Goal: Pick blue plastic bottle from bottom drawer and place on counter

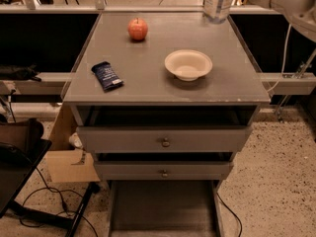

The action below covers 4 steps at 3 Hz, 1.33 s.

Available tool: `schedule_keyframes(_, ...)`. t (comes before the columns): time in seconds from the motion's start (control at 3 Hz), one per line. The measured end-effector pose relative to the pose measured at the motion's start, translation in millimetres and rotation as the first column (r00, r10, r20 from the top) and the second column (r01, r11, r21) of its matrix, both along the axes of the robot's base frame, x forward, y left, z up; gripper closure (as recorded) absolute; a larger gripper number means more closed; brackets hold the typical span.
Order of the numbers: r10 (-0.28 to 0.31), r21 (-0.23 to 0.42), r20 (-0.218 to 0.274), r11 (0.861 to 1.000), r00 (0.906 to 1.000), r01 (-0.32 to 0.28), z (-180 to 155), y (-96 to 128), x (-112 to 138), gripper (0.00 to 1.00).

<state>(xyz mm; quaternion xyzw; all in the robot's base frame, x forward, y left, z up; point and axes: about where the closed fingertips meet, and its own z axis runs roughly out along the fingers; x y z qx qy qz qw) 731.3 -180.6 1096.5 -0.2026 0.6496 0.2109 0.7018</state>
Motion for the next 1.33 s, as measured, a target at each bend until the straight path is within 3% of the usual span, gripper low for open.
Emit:
schedule_keyframes(0.33, -0.027, 0.004, -0.033, 1.0, 0.9991, 0.027, -27.1, 9.6, 40.3, 1.0)
schedule_keyframes(1.0, -0.093, 0.005, -0.124, 0.996, 0.9879, 0.094, -91.8, -22.7, 92.2, 1.0)
schedule_keyframes(1.33, -0.124, 0.008, -0.149, 0.992, 0.981, 0.126, -117.4, -40.2, 106.3, 1.0)
